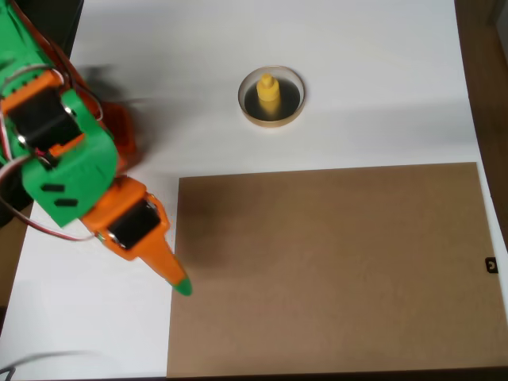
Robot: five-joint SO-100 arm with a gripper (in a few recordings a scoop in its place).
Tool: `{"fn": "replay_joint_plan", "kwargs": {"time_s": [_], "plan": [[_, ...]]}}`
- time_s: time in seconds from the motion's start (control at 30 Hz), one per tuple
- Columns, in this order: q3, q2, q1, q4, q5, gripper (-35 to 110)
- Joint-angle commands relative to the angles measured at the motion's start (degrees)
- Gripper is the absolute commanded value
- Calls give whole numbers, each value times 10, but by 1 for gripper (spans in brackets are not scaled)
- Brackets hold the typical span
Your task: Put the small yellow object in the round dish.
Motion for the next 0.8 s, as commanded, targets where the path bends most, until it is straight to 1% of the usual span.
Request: {"fn": "replay_joint_plan", "kwargs": {"time_s": [0.0,0.27,0.43,0.57,0.77], "plan": [[50,136,20,8,12,16],[171,348,105,27,39,17],[224,448,119,62,54,16],[238,450,126,60,74,10],[267,450,129,43,98,7]]}}
